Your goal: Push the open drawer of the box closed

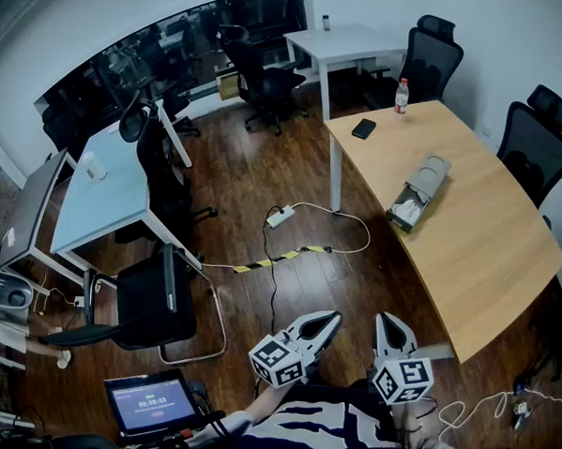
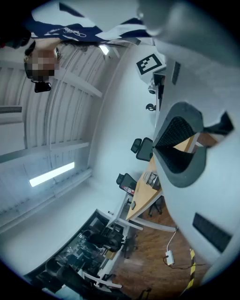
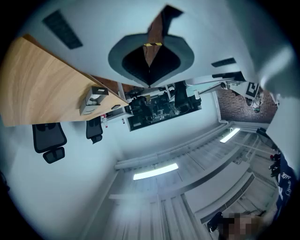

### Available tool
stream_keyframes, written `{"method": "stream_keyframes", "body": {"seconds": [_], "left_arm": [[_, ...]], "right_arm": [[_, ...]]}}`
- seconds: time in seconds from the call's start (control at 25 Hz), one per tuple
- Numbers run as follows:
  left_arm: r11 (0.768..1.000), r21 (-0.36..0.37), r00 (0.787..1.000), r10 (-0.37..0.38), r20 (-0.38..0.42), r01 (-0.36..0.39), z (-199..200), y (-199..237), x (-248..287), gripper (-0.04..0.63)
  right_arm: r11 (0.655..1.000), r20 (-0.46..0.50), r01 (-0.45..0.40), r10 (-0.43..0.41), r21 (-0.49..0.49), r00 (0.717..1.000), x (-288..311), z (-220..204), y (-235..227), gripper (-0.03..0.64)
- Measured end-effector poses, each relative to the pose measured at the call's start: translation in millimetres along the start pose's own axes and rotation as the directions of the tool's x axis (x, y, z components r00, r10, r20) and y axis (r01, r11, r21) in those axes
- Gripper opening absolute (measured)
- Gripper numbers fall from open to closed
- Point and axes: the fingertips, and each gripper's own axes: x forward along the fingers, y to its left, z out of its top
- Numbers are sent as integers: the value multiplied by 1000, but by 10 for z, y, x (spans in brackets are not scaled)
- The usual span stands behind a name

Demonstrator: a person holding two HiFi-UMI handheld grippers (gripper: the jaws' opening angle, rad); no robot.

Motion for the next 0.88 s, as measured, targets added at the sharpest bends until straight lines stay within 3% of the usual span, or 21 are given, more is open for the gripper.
{"method": "stream_keyframes", "body": {"seconds": [0.44,0.88], "left_arm": [[999,-38,1000,-7,-4,7,30,659,655,2],[998,-32,999,50,7,-50,369,1409,1630,2]], "right_arm": [[999,-77,-15,12,-38,997,556,-56,-455,-9],[998,-119,-40,35,-39,992,1670,329,-1493,-9]]}}
